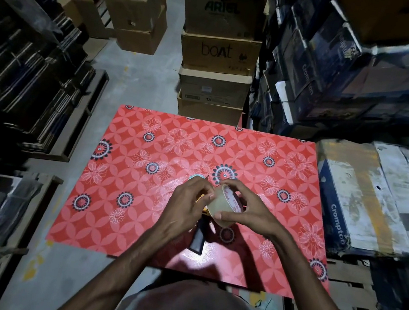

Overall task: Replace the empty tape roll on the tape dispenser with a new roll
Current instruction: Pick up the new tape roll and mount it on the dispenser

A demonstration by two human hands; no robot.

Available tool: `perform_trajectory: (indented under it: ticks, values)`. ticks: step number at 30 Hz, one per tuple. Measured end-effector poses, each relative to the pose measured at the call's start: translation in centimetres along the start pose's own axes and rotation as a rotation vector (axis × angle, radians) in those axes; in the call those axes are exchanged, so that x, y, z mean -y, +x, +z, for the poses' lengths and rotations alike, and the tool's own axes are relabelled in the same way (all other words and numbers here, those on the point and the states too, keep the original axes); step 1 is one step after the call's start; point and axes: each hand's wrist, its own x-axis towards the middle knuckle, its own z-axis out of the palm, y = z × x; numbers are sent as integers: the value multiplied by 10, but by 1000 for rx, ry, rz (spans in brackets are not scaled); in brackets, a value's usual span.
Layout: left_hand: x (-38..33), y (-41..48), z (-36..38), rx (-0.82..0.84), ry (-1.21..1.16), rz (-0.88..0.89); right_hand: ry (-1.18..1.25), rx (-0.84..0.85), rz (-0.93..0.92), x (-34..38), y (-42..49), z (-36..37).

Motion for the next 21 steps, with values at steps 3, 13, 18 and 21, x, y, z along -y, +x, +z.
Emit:
perform_trajectory:
  ticks: [3,13,18,21]
  values:
    - [6,5,-6,40,-90,-20,-7,-4,-33,-1,-1,0]
    - [23,18,-11,61,-275,-121,-122,-87,-125,1,3,-5]
    - [31,18,-6,59,-325,-160,-197,-135,-131,-1,1,-4]
    - [32,18,-8,80,-330,-166,-282,-205,-131,-2,-1,1]
